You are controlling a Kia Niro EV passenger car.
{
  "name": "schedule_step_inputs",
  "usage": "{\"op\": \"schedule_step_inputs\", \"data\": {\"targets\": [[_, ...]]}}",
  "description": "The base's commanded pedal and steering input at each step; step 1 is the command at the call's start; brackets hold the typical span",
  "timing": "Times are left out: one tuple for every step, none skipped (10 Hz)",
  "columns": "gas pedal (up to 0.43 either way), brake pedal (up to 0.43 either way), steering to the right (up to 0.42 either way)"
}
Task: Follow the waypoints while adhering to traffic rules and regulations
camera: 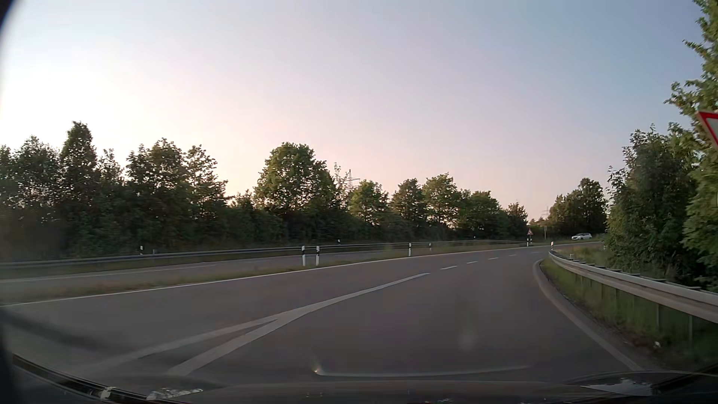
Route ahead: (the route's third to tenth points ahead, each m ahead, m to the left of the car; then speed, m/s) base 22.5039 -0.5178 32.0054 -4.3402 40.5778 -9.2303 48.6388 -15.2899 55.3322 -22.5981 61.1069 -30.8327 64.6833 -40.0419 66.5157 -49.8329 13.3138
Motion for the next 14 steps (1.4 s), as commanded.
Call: {"op": "schedule_step_inputs", "data": {"targets": [[0.240, 0.018, 0.093], [0.240, 0.018, 0.087], [0.240, 0.018, 0.083], [0.240, 0.018, 0.081], [0.240, 0.012, 0.079], [0.240, 0.018, 0.076], [0.240, 0.018, 0.076], [0.240, 0.018, 0.075], [0.240, 0.012, 0.072], [0.240, 0.018, 0.069], [0.240, 0.018, 0.067], [0.240, 0.018, 0.065], [0.240, 0.018, 0.062], [0.240, 0.018, 0.060]]}}
